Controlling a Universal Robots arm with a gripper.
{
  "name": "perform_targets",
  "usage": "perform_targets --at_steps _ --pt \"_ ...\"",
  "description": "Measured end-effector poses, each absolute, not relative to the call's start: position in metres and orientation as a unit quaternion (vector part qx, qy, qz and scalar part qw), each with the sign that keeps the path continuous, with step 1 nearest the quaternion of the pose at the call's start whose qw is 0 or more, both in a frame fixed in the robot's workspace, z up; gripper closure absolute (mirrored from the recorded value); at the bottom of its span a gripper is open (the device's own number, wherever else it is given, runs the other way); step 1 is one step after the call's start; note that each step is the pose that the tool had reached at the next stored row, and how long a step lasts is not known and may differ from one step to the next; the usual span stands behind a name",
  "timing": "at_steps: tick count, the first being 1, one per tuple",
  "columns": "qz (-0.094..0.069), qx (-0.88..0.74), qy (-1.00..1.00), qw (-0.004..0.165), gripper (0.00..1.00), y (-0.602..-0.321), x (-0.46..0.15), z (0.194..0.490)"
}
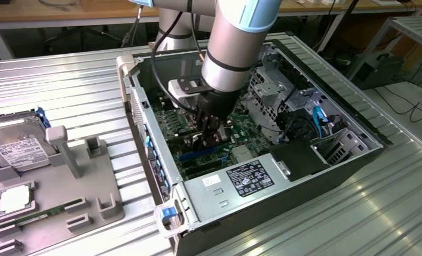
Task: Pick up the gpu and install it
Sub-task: 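Insert the gpu into the slot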
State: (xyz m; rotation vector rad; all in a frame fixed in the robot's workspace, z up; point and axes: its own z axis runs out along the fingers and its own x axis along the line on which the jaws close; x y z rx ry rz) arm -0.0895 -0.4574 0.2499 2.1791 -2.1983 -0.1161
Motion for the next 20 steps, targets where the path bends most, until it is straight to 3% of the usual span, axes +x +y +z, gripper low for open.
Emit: perform_targets --at_steps 20 --pt "-0.038 0.69 -0.723 0.021 0.72 -0.4611 -0.0885 0.2496"
